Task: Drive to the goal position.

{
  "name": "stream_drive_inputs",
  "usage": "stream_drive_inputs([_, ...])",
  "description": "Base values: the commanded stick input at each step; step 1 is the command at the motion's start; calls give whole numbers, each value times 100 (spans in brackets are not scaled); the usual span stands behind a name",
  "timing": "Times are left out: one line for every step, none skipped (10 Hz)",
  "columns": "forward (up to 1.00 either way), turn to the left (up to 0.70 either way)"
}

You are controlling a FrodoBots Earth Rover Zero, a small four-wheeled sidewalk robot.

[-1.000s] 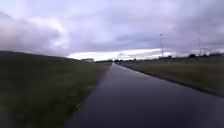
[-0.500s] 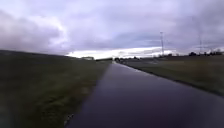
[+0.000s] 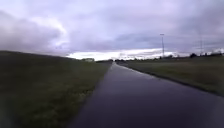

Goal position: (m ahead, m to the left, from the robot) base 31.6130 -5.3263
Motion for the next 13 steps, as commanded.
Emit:
stream_drive_inputs([70,0])
stream_drive_inputs([70,0])
stream_drive_inputs([70,0])
stream_drive_inputs([70,0])
stream_drive_inputs([70,0])
stream_drive_inputs([70,0])
stream_drive_inputs([70,0])
stream_drive_inputs([70,0])
stream_drive_inputs([70,0])
stream_drive_inputs([70,0])
stream_drive_inputs([70,0])
stream_drive_inputs([70,0])
stream_drive_inputs([70,0])
